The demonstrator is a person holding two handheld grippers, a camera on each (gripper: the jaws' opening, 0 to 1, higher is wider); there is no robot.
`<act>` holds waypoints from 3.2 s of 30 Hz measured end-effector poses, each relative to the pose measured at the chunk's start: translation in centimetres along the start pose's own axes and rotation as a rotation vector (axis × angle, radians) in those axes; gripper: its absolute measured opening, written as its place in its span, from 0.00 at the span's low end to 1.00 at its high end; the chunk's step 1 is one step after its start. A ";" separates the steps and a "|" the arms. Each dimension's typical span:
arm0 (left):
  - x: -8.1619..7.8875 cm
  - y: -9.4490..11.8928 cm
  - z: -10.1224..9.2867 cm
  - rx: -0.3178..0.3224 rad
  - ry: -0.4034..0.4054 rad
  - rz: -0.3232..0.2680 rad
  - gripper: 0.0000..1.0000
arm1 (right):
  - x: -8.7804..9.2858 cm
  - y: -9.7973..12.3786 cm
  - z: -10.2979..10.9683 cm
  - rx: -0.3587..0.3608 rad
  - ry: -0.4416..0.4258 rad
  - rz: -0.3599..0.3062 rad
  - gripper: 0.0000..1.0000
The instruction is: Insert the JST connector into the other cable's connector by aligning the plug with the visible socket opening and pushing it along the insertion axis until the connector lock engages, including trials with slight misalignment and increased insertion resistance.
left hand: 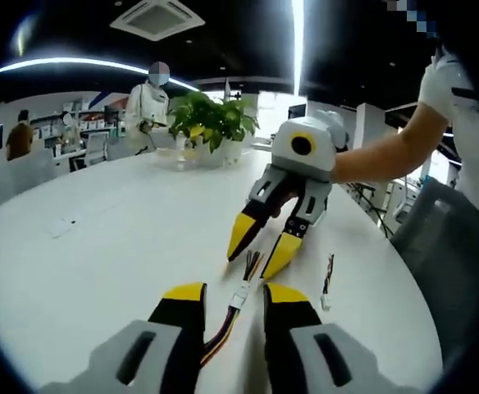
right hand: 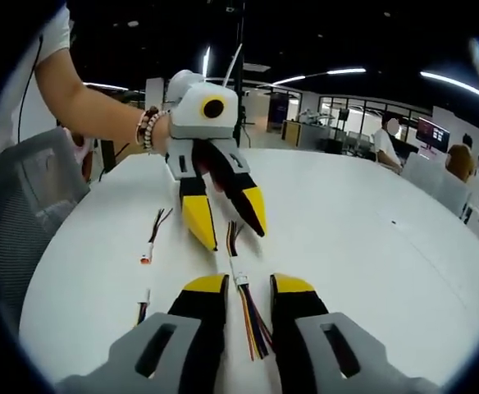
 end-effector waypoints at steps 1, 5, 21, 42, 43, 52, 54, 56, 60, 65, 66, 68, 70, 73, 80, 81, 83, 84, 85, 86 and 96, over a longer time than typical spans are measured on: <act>-0.1 0.2 -0.1 -0.002 0.001 -0.005 0.22 | -0.1 0.1 0.1 0.003 0.001 0.000 0.18; -0.6 0.6 -0.4 -0.009 -0.006 -0.019 0.22 | -0.5 0.6 0.2 0.012 0.000 -0.005 0.18; -1.6 1.7 -3.0 -0.001 -0.029 -0.033 0.23 | -2.1 1.8 2.4 0.018 0.007 -0.034 0.17; 0.2 2.7 -6.9 0.033 -0.034 0.009 0.23 | -1.6 2.2 5.7 -0.043 0.021 -0.022 0.17; 0.2 2.7 -7.1 0.035 -0.034 0.010 0.23 | -1.5 2.2 5.8 -0.046 0.021 -0.020 0.17; 1.9 2.8 -8.4 0.067 -0.036 0.059 0.23 | -0.4 2.0 6.7 -0.061 0.005 -0.008 0.17; 2.2 2.9 -8.4 0.066 -0.037 0.064 0.22 | -0.1 2.0 6.9 -0.067 -0.003 -0.004 0.17; 2.5 3.0 -8.3 0.069 -0.030 0.066 0.22 | 0.2 1.9 7.1 -0.071 -0.004 -0.001 0.17; 3.5 3.3 -8.3 0.071 -0.021 0.076 0.20 | 0.8 1.7 7.5 -0.082 -0.006 0.004 0.17; 4.2 3.6 -8.1 0.064 -0.005 0.081 0.19 | 1.3 1.5 7.7 -0.089 -0.013 0.008 0.16; 4.1 3.7 -8.1 0.062 -0.002 0.078 0.19 | 1.4 1.4 7.7 -0.091 -0.015 0.009 0.16; 4.1 3.6 -8.0 0.062 -0.003 0.076 0.18 | 1.4 1.4 7.8 -0.094 -0.012 0.007 0.16; 4.1 3.6 -8.0 0.063 -0.004 0.075 0.17 | 1.6 1.3 7.9 -0.099 -0.012 0.008 0.16; 4.1 3.4 -8.0 0.067 -0.008 0.072 0.14 | 1.9 1.2 8.0 -0.101 -0.008 0.012 0.16; 4.5 3.3 -8.3 0.075 -0.010 0.082 0.12 | 2.3 1.2 8.2 -0.104 0.014 0.004 0.13; 4.6 3.3 -8.3 0.076 -0.009 0.082 0.12 | 2.3 1.2 8.2 -0.104 0.016 0.006 0.13; 4.7 3.3 -8.3 0.074 -0.004 0.081 0.11 | 2.4 1.2 8.3 -0.104 0.018 0.006 0.12; 4.7 3.3 -8.3 0.074 -0.001 0.082 0.11 | 2.5 1.2 8.3 -0.103 0.019 0.005 0.12; 4.7 3.4 -8.3 0.074 -0.001 0.083 0.11 | 2.5 1.2 8.3 -0.102 0.020 0.004 0.11; 4.8 3.4 -8.3 0.074 0.001 0.083 0.11 | 2.5 1.3 8.3 -0.100 0.022 0.003 0.11; 5.0 3.4 -8.0 0.071 0.004 0.076 0.07 | 2.8 1.2 8.3 -0.096 0.018 -0.031 0.05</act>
Point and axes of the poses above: the point that each gripper's makers call its tool centre point, and the gripper's own axes: y roughly backward along the fingers, z roughly to its left, x roughly out of its underside, the point moved 3 cm from there along y, roughly backward along the fingers, and after that the axes turned 3 degrees about -z, right-handed, at the moved point
